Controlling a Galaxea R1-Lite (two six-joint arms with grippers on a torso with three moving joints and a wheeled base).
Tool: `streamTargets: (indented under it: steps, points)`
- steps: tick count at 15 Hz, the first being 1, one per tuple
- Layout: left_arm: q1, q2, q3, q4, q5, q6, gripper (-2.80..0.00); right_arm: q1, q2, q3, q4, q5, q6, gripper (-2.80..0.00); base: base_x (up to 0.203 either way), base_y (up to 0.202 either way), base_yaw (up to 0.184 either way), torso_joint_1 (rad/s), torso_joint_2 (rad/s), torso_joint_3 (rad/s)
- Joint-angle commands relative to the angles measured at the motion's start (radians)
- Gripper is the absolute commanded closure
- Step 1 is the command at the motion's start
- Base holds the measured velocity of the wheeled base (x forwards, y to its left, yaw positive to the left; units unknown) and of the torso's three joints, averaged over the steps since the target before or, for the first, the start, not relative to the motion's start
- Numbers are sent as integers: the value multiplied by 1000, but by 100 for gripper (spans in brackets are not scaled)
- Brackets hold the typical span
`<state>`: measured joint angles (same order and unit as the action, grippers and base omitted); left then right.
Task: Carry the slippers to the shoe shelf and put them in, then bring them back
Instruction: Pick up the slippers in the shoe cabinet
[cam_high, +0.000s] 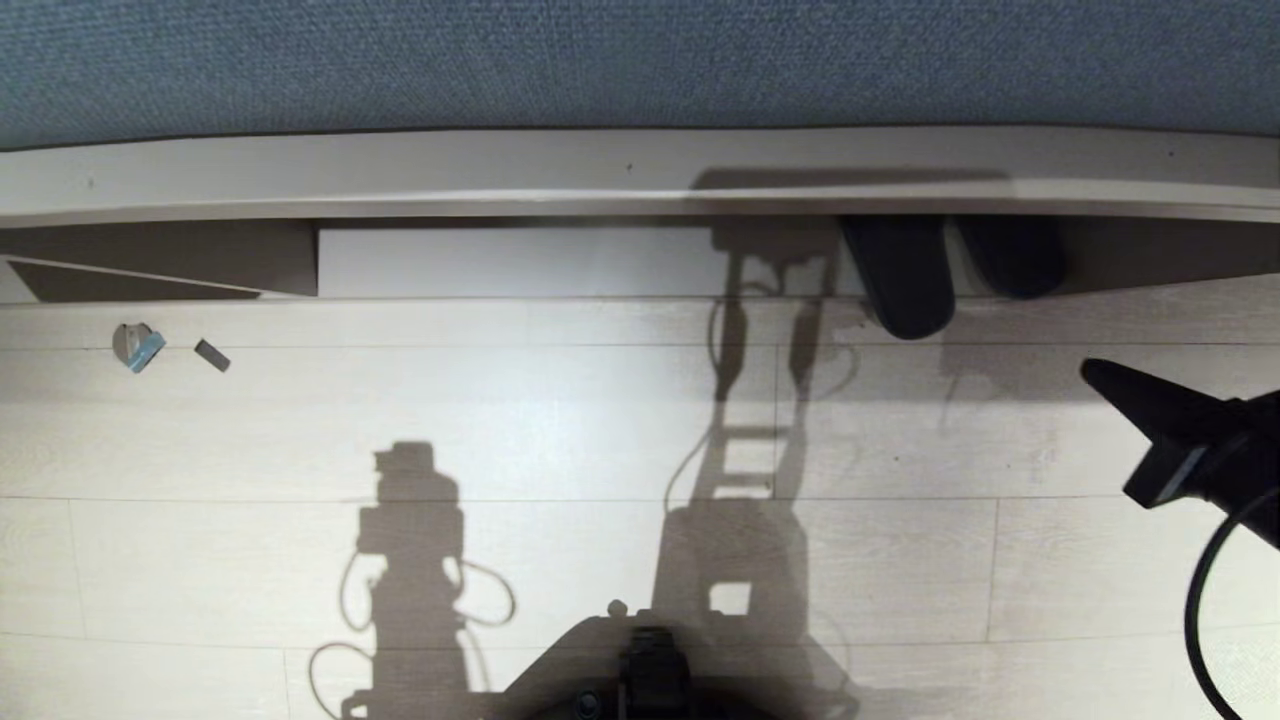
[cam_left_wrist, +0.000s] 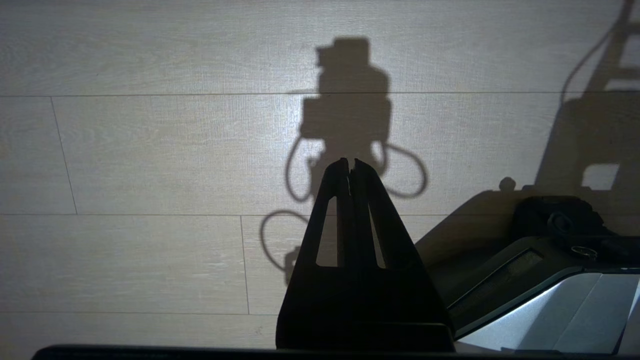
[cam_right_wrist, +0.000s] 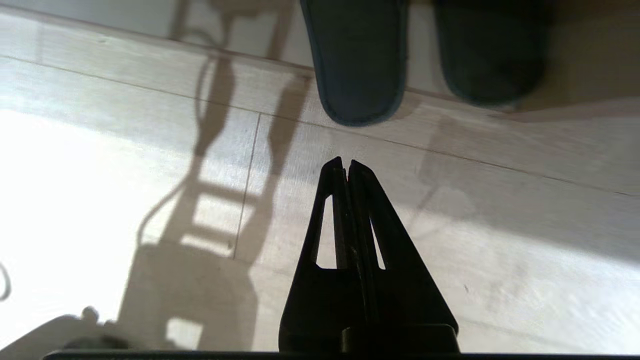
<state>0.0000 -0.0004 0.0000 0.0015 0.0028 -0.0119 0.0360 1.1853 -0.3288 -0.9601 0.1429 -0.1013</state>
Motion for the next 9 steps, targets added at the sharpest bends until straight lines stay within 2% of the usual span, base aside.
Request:
streamTargets:
  steps: [1,4,6,7,9]
  points:
    - [0,0,0,0,0,0,0,0,-203,57,30,-3,-1,0,0,0,0,0,0,0]
    - [0,0,0,0,0,0,0,0,-504,76,254,-18,1,0,0,0,0,0,0,0]
    - [0,0,0,0,0,0,0,-10,-699,65,463,-25,6,0,0,0,0,0,0,0]
    - [0,0,0,0,0,0,0,-29,-788,65,561,-27,14,0,0,0,0,0,0,0]
    - [0,0,0,0,0,0,0,-68,-909,92,669,-13,40,0,0,0,0,0,0,0]
